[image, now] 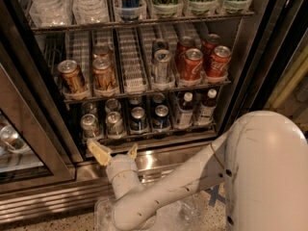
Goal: Pick 7up can from bottom shelf of fridge
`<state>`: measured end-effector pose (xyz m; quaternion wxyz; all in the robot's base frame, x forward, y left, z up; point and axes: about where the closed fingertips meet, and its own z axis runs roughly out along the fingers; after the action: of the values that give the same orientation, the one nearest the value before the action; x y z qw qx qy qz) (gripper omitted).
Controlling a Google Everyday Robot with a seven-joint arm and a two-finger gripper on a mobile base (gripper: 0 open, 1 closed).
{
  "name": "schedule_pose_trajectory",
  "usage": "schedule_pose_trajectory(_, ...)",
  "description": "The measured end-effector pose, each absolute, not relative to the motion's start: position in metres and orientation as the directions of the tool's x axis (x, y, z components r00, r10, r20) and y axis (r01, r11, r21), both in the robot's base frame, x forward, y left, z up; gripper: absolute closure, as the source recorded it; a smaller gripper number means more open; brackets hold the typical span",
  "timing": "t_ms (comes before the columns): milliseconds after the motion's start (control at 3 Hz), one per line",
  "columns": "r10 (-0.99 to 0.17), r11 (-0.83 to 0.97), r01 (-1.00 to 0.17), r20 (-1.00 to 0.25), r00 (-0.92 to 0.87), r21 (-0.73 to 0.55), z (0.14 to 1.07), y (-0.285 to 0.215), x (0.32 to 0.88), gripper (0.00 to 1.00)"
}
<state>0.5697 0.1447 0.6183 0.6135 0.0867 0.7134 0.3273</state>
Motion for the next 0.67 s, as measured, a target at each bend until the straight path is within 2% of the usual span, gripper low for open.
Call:
schedule_pose_trajectory(333,0.562,0.753,-0.324,-0.816,-0.135,0.573,0.646,0.140,0.571,0.00)
schedule_pose_trajectory(667,0.547,0.767,-0.299,-0.822,-0.158,0.568,0.634,0.140,0.574,0.00)
